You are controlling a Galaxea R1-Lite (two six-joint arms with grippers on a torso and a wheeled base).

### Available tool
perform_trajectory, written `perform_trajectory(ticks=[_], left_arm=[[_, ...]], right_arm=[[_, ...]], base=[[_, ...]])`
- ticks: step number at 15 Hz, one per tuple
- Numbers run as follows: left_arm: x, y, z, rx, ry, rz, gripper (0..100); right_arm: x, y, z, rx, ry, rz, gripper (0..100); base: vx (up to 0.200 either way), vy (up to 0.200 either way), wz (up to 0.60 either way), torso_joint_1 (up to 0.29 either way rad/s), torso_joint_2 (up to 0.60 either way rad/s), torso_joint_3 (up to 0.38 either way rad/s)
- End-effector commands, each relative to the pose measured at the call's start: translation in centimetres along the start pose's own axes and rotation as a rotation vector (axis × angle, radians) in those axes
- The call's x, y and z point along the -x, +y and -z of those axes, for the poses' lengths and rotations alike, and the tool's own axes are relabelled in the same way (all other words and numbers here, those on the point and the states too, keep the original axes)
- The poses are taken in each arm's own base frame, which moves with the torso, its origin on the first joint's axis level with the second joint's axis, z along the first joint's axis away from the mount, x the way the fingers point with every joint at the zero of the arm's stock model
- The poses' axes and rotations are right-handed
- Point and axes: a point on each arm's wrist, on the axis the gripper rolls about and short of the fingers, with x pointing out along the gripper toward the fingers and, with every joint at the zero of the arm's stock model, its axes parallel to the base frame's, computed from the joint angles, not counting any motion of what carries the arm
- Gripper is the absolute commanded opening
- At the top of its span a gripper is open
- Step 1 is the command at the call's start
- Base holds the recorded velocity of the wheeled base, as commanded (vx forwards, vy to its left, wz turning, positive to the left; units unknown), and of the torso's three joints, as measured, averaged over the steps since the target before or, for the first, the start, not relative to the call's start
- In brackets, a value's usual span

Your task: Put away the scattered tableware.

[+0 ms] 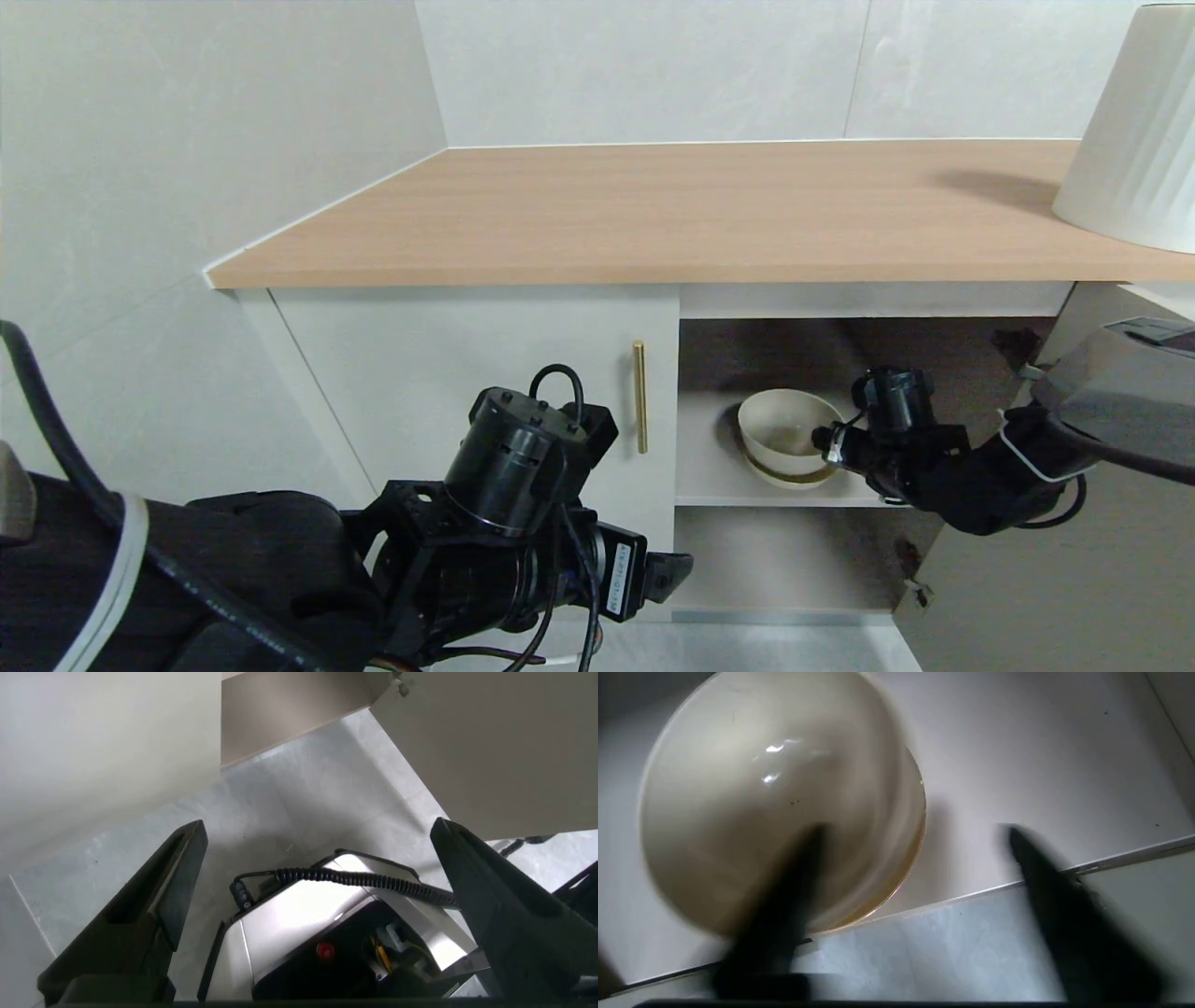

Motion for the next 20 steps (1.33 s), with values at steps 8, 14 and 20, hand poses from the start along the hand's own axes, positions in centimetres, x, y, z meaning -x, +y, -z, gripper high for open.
perform_trajectory(ticks=[8,14,20], left_arm=[[3.8,1.2,-2.3,0.043,-0.14,-0.016,100],[12.9,2.6,-3.3,0.08,-0.373,0.016,100],[17.0,3.9,0.6,0.052,-0.402,0.018,100]], right_arm=[[6.0,-0.1,-2.6,0.005,0.002,-0.072,100],[20.8,0.1,-5.1,0.103,0.107,-0.287,100],[28.3,-3.4,-3.2,0.181,0.197,-0.351,100]], base=[[0.0,0.0,0.0,0.0,0.0,0.0],[0.0,0.0,0.0,0.0,0.0,0.0],[0.0,0.0,0.0,0.0,0.0,0.0]])
